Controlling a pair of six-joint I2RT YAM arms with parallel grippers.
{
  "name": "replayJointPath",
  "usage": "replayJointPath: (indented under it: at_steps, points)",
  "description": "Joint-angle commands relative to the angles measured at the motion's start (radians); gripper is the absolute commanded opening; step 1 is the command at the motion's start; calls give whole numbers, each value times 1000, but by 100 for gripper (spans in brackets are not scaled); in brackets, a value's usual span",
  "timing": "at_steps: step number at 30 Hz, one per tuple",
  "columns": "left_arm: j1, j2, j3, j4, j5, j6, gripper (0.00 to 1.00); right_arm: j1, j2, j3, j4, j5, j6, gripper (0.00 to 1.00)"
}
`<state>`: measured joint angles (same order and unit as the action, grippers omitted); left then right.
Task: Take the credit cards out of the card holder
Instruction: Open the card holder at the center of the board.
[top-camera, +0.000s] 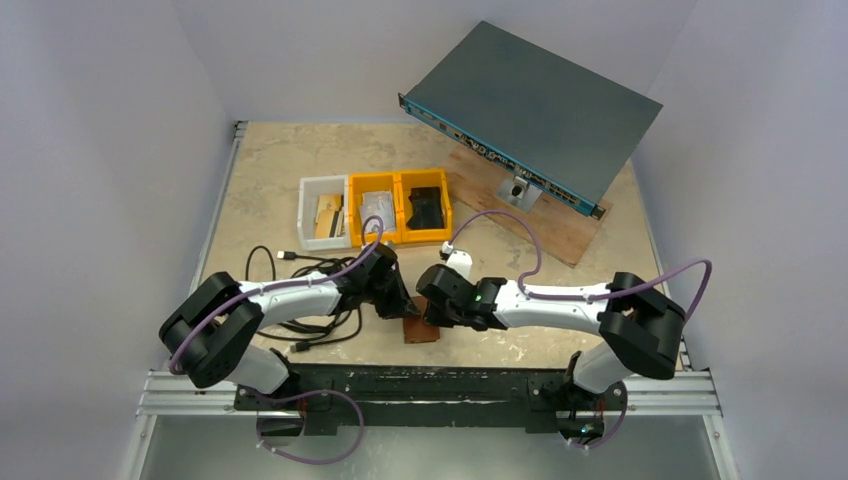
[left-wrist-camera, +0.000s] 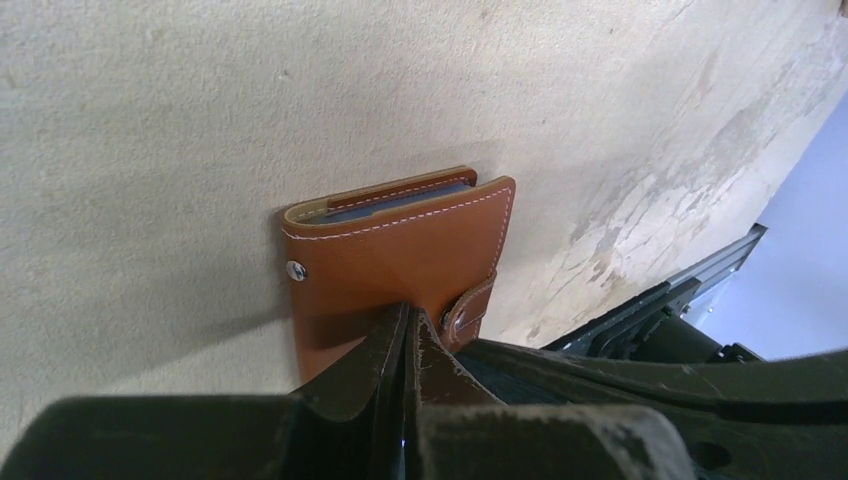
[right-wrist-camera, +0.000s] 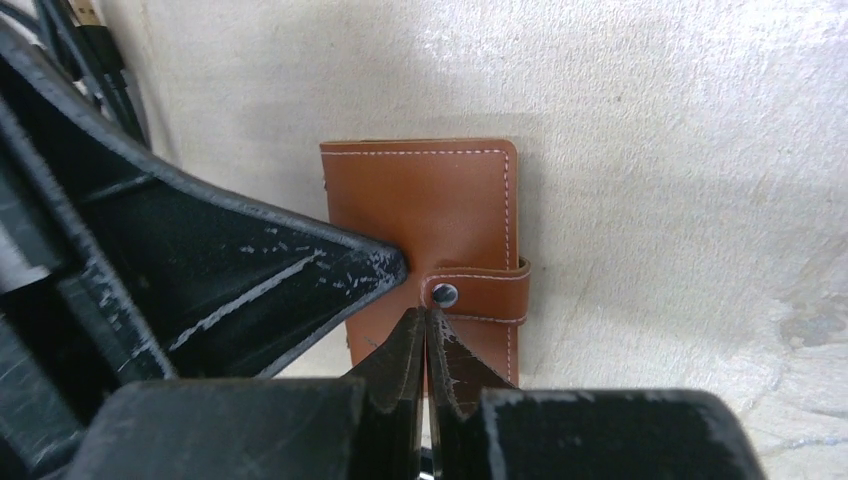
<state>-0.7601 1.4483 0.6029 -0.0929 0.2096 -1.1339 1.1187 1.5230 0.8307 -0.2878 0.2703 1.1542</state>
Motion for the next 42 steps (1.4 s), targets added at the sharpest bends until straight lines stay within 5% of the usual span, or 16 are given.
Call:
replayJointPath:
  at_steps: [1,9,14,19,23,35,42]
  points:
    - [2,22,-4,-191,-139,33,0,-16,-90,-18,-39,36,10,0]
    - [2,13,6,-230,-179,71,0,-42,-188,-80,-87,58,5,0]
    - [2,2,24,-225,-173,101,0,-34,-111,31,-135,110,-111,0]
    - [2,1,33,-237,-176,95,0,27,12,172,-168,147,-164,24]
    - [4,0,29,-220,-165,86,0,52,84,225,-167,164,-186,30]
    - [19,10,14,-196,-144,68,0,108,256,311,-305,255,-177,29]
    - [26,23,14,-210,-145,62,0,153,338,368,-424,318,-159,18]
